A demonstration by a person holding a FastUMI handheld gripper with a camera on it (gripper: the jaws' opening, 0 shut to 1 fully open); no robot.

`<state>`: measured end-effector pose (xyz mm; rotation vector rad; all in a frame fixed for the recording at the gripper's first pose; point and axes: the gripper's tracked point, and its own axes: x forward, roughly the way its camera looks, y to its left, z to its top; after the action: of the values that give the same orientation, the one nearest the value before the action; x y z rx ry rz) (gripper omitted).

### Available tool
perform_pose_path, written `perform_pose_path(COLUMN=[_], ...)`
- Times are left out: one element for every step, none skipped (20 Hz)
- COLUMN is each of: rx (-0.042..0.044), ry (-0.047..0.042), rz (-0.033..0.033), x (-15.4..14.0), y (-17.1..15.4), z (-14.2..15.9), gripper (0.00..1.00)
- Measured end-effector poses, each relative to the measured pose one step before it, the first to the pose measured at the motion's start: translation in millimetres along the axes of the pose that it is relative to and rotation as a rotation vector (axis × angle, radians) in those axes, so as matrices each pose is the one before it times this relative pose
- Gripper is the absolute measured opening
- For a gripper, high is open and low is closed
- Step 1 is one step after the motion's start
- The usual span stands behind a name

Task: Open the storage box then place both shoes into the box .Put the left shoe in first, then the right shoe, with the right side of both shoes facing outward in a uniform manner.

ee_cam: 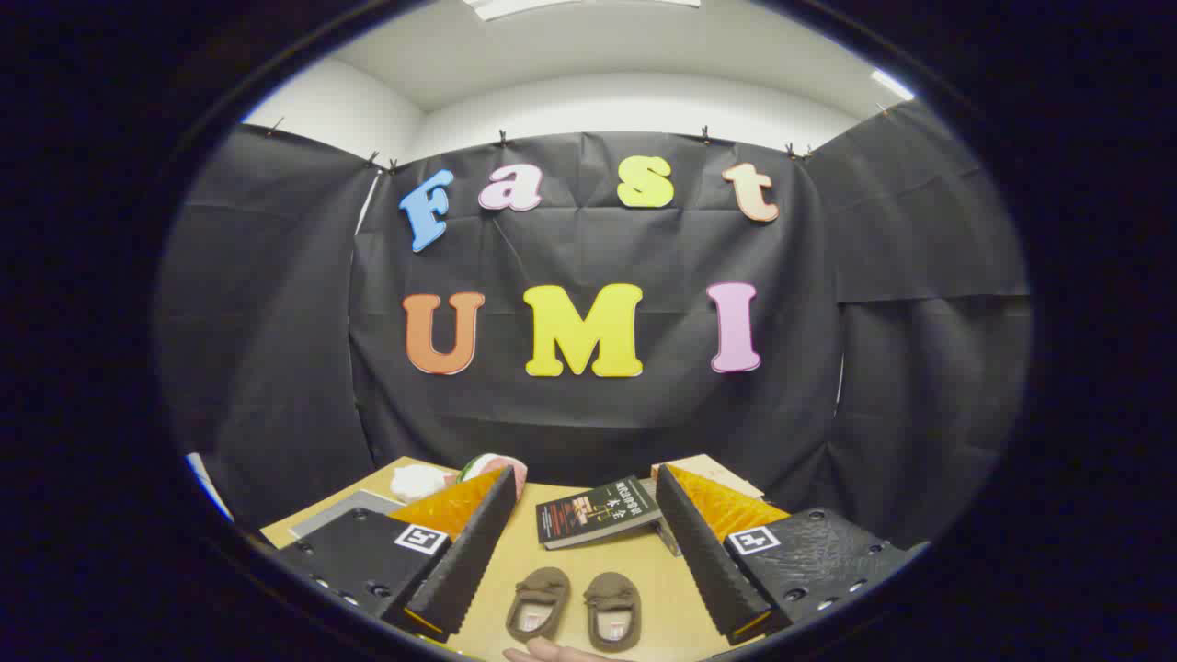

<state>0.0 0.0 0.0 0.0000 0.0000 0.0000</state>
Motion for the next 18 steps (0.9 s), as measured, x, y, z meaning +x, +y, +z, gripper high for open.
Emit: perform_pose_path(rx=[0.00430,0.00303,0.00111,-0.00399,-0.00848,-0.00413,0.00137,0.00303,0.00419,0.00211,-0.00030,-0.00148,0.00000,-0.00140,-0.00447,-0.00428,-0.00752,-0.01069], ry=[-0.00005,0.00156,0.00146,-0.00125,-0.00179,0.00007,-0.00069,0.00166,0.00251,0.00254,0.00238,0.00231,0.00325,0.00382,0.00612,0.01006,0.01461,0.01947], rz=[-0.00570,-0.00646,-0.00816,-0.00570,-0.00388,-0.00554,-0.00455,-0.00799,-0.01204,-0.01065,-0.00881,-0.00490,-0.00022,0.00259,0.00009,0.00453,0.01030,0.00938], x=[2.96,2.90,2.74,3.28,4.15,1.98,3.49,3.84,4.77,3.93,2.48,2.44,2.00,2.12,3.14,2.67,3.49,4.69], y=[1.93,1.31,1.15,1.41,1.81,-0.72,-1.00,-2.19,-3.86,-2.89,-1.70,-0.72,0.51,1.67,1.62,3.13,5.02,5.95], z=[-0.48,-0.65,-1.96,-0.86,-0.89,-0.60,-1.44,0.00,-1.02,-0.33,-0.97,-0.05,-1.29,-1.79,-3.75,-5.29,-8.71,-8.97], gripper=[0.95,0.95,0.95,0.95,0.95,0.95,0.95,0.95,0.95,0.95,0.95,0.95,0.95,0.95,0.95,0.95,0.95,0.94])
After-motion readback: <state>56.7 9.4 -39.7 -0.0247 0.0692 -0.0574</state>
